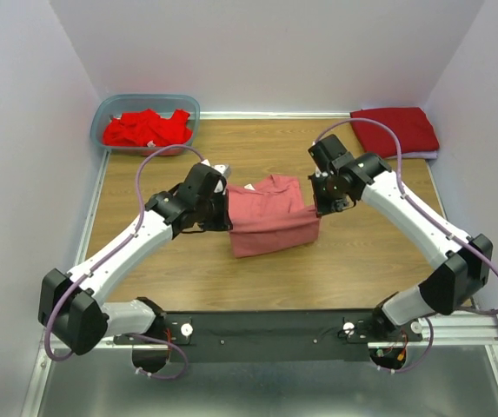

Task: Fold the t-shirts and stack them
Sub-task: Fold the tshirt

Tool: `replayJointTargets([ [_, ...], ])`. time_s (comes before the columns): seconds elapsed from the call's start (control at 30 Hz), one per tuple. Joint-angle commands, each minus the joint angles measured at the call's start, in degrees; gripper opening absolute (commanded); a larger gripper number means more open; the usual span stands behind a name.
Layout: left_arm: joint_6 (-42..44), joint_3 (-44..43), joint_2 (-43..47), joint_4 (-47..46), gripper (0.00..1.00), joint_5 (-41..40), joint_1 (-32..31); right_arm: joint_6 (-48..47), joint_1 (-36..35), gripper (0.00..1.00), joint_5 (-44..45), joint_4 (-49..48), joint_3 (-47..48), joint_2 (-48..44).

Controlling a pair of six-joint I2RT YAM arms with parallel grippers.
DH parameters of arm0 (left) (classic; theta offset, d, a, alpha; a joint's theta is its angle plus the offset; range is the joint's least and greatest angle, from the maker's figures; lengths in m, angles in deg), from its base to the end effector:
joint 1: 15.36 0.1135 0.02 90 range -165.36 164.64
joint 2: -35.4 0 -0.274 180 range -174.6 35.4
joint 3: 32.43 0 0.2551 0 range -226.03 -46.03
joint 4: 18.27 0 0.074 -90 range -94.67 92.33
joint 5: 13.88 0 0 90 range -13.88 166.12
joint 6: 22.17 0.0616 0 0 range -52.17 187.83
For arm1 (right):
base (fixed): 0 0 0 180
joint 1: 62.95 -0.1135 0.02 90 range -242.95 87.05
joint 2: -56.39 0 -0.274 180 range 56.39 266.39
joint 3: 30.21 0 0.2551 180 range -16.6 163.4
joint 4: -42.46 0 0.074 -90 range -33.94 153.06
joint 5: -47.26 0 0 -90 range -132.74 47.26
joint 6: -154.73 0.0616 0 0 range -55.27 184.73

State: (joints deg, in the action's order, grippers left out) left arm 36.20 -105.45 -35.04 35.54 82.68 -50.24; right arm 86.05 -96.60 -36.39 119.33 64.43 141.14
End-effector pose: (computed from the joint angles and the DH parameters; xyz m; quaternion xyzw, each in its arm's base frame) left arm 0.2156 -0.1589 0.2778 0.0457 0.9408 -0.2268 0.2475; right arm 0.2528 0.1601 0.3057 -0.0941 0.9739 0.0438 0.2018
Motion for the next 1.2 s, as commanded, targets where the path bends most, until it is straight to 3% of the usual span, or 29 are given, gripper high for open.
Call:
replayJointTargets([
  [0.0,4.39,-1.05,-1.72,-1.26,0.0,1.6,2.26,-5.23,2.71,0.0,0.86,2.39,4.3,3.57],
  [0.6,10.72,-6.49,-13.93,-8.91,0.0,4.77,14.12,-9.28,9.13,0.0,-3.45,-0.86,23.72,24.74],
  [0.87,12.04,-13.7,-26.94,-13.57,0.0,6.09,17.64,-9.72,12.99,0.0,-5.12,-3.4,29.88,34.51],
  [1.17,9.84,-23.46,-39.07,-19.01,0.0,0.99,19.14,-8.84,16.42,0.01,-5.29,-9.46,33.66,43.38],
])
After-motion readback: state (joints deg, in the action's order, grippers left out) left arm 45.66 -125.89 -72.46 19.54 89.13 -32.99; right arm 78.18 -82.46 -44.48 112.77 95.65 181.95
